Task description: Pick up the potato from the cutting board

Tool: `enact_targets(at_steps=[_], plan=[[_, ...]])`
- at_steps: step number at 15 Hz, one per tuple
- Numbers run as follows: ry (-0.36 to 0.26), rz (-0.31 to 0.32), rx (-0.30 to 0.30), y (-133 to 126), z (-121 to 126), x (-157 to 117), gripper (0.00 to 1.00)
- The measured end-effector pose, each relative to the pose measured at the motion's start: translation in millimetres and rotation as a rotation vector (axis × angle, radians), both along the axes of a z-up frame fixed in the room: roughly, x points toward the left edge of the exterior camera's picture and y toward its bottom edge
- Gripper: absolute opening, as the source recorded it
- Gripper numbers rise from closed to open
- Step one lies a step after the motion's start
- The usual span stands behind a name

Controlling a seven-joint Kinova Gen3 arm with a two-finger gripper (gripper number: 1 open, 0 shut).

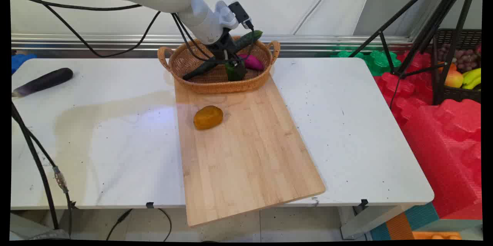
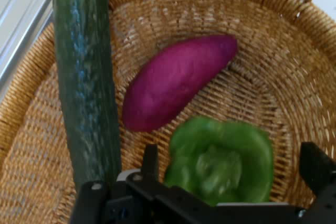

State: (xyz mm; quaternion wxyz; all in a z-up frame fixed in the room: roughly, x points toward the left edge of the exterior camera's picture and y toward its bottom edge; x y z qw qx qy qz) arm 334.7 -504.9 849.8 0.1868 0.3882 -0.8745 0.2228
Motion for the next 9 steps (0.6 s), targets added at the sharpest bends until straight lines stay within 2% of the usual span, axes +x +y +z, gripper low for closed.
enact_targets(at_steps=[4, 9], plan=[[0.017, -0.008, -0.023, -1, 7, -1, 1.0], [0.05, -0.031, -0.081, 8, 35, -3, 1.0]])
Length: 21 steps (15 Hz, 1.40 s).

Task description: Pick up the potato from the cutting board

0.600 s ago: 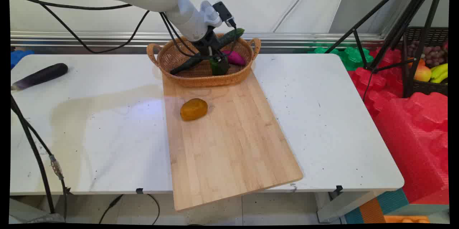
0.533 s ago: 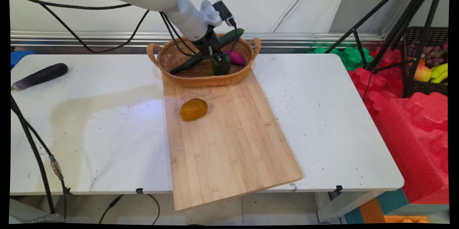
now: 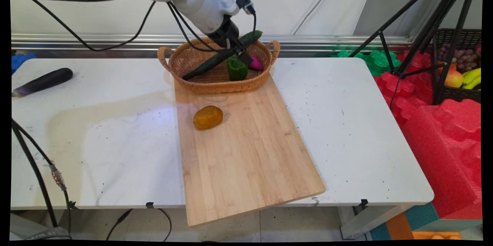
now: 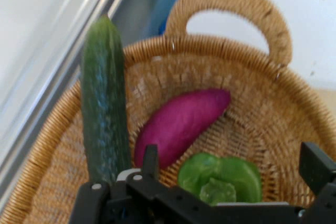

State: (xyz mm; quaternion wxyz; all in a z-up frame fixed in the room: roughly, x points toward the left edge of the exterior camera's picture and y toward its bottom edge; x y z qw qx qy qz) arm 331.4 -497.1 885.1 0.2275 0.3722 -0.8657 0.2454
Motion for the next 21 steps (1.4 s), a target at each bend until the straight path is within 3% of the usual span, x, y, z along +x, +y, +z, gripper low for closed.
enact_targets(at_steps=[5, 10, 14, 21], plan=[[0.033, -0.017, -0.079, 26, 43, 11, 1.0], [0.07, -0.014, -0.113, 75, 79, 42, 1.0], [0.07, -0.024, -0.098, 119, 89, 66, 1.0], [0.038, -0.039, -0.019, 192, 89, 106, 1.0]])
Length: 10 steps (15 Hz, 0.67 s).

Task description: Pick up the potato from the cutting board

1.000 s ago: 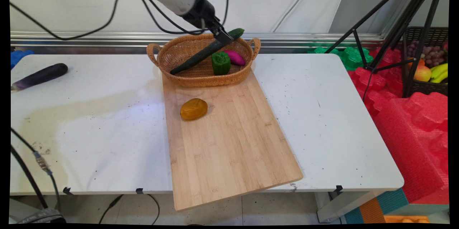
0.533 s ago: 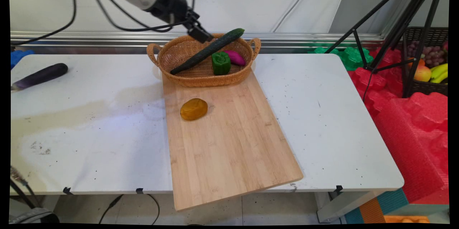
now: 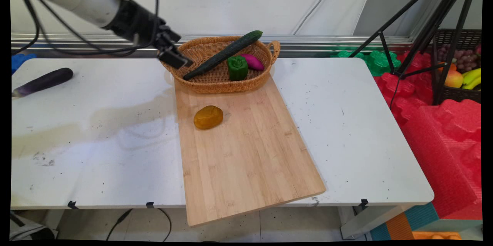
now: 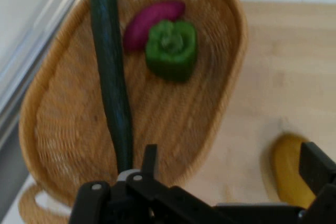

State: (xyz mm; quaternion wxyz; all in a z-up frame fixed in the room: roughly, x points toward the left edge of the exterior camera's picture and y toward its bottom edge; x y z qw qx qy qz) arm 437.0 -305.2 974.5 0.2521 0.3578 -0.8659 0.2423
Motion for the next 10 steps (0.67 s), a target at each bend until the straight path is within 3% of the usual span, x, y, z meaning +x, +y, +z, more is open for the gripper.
enact_targets(at_steps=[4, 10], plan=[[-0.025, -0.008, 0.053, 32, -3, 16, 1.0], [-0.047, -0.012, 0.103, 55, -9, 17, 1.0]])
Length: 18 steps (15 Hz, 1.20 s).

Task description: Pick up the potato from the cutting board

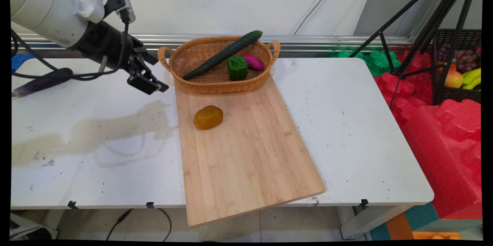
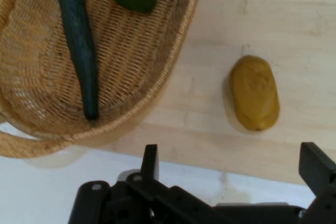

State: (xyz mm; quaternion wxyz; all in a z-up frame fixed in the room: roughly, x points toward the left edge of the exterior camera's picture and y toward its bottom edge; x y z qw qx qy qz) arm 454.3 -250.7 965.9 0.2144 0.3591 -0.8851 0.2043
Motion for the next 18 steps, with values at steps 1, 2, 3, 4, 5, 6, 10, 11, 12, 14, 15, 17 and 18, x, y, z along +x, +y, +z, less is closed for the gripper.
enact_targets(at_steps=[1, 2, 3, 4, 5, 6, 10, 11, 12, 14, 15, 17, 18], plan=[[-0.006, -0.001, 0.008, 2, -3, -3, 1.0], [-0.01, 0.0, 0.014, 3, -5, -5, 1.0], [-0.014, 0.002, 0.021, 3, -8, -8, 1.0], [-0.017, 0.009, 0.03, 2, -14, -14, 1.0], [-0.018, 0.013, 0.035, 1, -17, -18, 1.0], [-0.017, 0.016, 0.037, 0, -20, -22, 1.0], [-0.017, 0.034, 0.06, -17, -41, -48, 1.0], [-0.019, 0.037, 0.065, -21, -45, -53, 1.0], [-0.023, 0.041, 0.072, -27, -53, -60, 1.0], [-0.029, 0.05, 0.084, -37, -67, -71, 1.0], [-0.034, 0.054, 0.092, -43, -77, -77, 1.0], [-0.042, 0.058, 0.105, -51, -90, -84, 1.0], [-0.046, 0.06, 0.115, -56, -98, -89, 1.0]])
